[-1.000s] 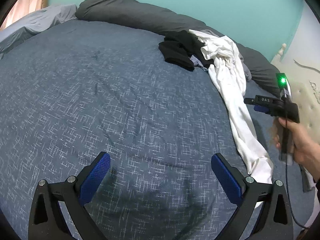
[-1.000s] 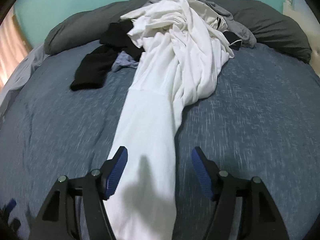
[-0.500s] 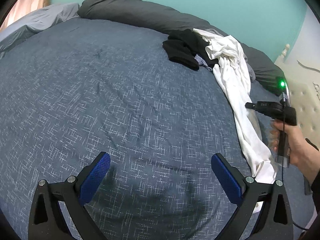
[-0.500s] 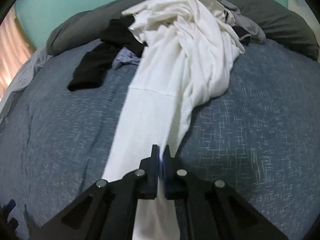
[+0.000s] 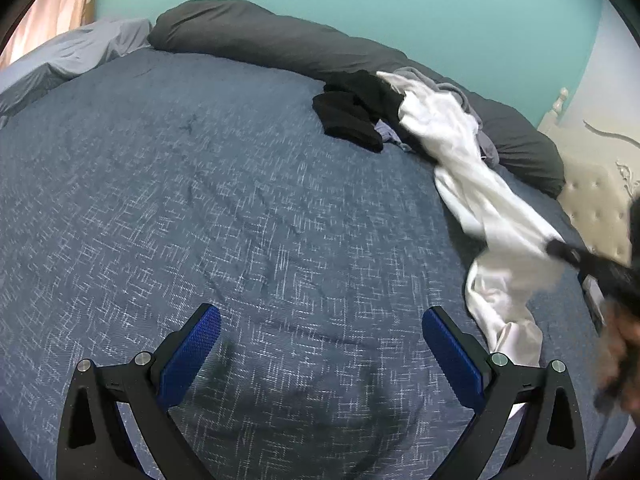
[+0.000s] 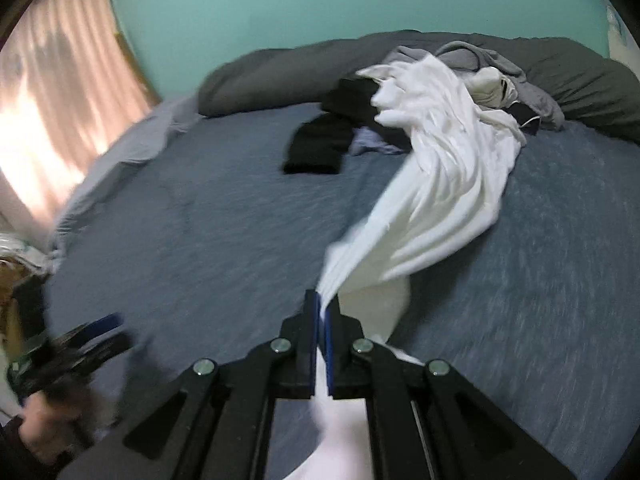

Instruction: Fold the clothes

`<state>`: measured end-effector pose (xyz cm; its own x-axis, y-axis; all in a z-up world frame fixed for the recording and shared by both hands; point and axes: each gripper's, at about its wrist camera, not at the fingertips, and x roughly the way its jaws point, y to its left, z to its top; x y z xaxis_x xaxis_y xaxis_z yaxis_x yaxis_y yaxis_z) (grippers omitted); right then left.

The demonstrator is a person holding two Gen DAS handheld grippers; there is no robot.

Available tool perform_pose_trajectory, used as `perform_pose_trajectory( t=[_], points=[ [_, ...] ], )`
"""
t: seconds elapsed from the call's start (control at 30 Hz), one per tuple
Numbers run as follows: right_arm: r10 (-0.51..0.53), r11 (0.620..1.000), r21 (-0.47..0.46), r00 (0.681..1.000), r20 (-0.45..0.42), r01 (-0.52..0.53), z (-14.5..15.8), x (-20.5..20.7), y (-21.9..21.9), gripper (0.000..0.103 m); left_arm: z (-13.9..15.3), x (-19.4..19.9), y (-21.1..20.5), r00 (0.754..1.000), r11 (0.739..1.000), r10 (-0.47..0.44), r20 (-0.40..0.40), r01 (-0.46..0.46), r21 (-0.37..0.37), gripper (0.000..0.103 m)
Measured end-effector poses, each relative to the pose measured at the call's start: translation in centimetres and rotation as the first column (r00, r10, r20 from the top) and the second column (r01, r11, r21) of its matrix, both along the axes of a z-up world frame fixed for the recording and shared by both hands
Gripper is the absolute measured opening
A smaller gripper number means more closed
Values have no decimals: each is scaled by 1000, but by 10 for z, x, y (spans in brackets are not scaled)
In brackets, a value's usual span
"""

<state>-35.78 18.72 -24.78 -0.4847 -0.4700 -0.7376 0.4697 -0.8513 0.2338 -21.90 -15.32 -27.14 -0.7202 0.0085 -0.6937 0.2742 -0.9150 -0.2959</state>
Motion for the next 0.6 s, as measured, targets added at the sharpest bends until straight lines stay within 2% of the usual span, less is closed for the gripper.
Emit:
perform_pose_trajectory(
  t=[0.27, 0.37, 0.5, 0.53, 0.6],
  points=[
    [120, 992, -34, 992, 34, -119, 14, 97, 2, 2, 7, 6, 5, 1000, 1000, -15, -21, 15, 4, 103],
    [126, 992, -24, 989, 75, -124, 5, 105, 7, 3, 8, 8, 8, 999, 1000, -22, -27, 22, 4, 103],
    [19, 997, -70, 997, 78, -13, 9, 86, 30, 7, 7, 7, 7, 999, 1000, -26, -24, 26, 7, 103],
    [-16, 996, -87, 998, 67, 22, 12, 78, 37, 10, 6, 6, 6, 999, 1000, -24, -22, 25, 8, 103],
    [-80, 991, -108, 996, 39, 83, 19, 61, 48, 38, 5, 5, 4, 1000, 1000, -21, -21, 21, 11, 103]
  ],
)
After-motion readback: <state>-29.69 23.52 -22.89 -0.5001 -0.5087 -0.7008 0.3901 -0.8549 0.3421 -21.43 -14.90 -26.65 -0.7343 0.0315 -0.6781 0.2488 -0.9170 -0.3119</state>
